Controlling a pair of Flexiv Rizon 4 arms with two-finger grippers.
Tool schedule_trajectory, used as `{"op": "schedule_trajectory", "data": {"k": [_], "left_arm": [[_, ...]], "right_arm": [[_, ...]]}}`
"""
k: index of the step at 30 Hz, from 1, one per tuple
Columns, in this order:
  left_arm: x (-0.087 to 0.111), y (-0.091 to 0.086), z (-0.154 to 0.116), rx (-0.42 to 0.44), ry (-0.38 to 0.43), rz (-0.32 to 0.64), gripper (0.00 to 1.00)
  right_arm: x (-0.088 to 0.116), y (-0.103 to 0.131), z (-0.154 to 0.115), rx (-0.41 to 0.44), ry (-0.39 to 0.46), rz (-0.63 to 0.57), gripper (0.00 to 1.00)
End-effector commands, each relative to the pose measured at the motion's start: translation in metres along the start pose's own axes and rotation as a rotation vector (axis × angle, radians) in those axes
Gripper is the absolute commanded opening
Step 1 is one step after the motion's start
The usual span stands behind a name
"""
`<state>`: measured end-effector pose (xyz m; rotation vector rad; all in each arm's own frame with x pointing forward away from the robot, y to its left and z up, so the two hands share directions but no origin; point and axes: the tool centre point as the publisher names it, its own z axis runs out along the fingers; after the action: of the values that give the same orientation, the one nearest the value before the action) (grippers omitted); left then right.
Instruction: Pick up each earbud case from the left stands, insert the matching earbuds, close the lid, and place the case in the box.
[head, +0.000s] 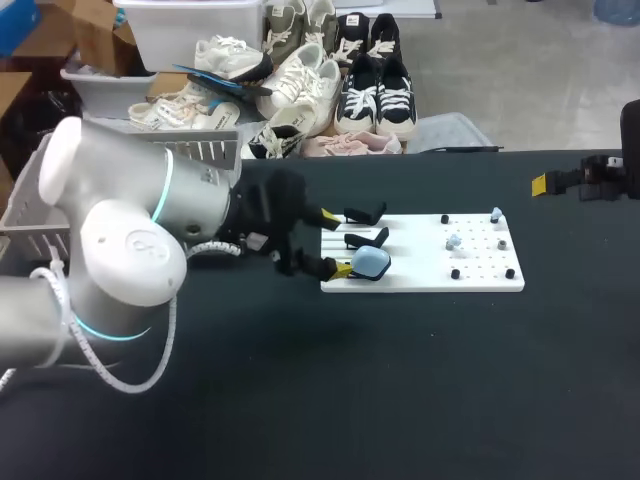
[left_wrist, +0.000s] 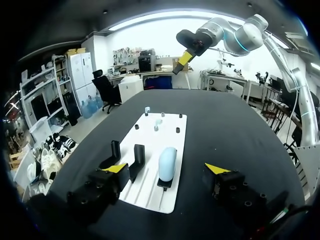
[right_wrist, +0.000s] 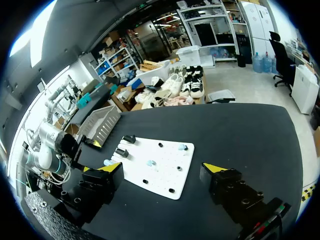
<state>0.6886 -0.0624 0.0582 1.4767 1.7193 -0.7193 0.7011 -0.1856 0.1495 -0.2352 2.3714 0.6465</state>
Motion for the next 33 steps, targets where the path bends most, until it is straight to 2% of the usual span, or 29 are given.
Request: {"op": "schedule_trajectory", "data": {"k": [1, 17, 23, 33], "left_arm": [[0.0, 0.001, 0.001, 0.003, 0.003, 0.001, 1.0], [0.0, 0.001, 0.001, 0.003, 0.003, 0.001, 1.0], [0.001, 0.005, 0.001, -0.002, -0.025, 0.036, 1.0], [0.006, 0.011, 0.017, 0.079, -0.072, 0.061, 1.0]], "right_arm": [[0.0, -0.001, 0.0, -0.001, 0.001, -0.001, 1.0], [0.0, -0.001, 0.0, -0.001, 0.001, -0.001, 1.0], [0.0, -0.001, 0.0, -0.001, 0.001, -0.001, 1.0], [0.0, -0.001, 0.0, -0.001, 0.001, -0.001, 1.0]]}}
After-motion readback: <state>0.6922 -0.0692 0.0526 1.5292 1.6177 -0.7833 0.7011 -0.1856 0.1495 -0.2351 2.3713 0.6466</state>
